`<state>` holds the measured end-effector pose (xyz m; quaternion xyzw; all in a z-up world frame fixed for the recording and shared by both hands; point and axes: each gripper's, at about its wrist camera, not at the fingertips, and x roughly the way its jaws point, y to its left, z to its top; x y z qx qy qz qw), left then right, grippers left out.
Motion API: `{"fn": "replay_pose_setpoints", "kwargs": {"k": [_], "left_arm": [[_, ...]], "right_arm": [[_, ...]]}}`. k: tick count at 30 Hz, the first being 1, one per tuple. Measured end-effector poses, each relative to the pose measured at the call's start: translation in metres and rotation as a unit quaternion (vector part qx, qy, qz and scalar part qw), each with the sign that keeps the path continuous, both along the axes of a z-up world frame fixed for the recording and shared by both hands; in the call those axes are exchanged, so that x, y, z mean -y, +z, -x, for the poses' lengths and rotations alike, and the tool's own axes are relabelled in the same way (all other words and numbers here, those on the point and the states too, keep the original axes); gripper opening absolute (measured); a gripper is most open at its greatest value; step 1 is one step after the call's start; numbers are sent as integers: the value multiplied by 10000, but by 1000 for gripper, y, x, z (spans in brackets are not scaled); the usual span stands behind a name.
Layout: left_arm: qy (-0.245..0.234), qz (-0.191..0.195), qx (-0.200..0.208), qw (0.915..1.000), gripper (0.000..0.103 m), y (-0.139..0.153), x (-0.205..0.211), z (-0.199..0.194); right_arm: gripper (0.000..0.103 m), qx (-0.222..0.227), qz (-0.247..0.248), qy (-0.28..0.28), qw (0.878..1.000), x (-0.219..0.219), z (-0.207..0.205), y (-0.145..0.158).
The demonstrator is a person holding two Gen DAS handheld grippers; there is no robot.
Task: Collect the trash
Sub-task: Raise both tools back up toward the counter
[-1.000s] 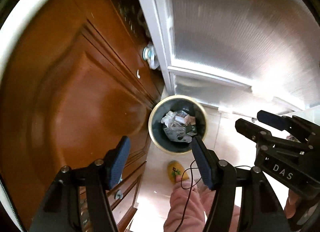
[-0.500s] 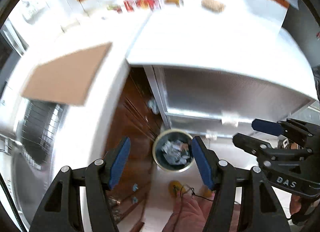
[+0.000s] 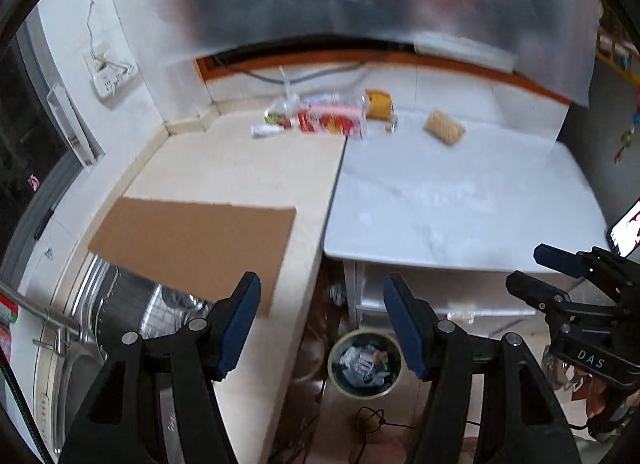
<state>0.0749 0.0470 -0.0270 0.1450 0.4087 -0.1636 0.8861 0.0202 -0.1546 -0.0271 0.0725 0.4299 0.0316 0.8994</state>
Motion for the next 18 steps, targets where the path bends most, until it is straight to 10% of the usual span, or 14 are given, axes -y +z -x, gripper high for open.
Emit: {"fn": "replay_pose_setpoints", "kwargs": {"k": [7, 18], "left_arm": [[-203, 151, 363, 9990, 64, 27, -10, -23], [-481, 655, -170, 9965, 69, 29, 17, -83]], "right_arm": [[53, 329, 305, -246, 9987, -2, -25, 28], [61, 377, 671, -788, 9939, 37, -52, 43]]}}
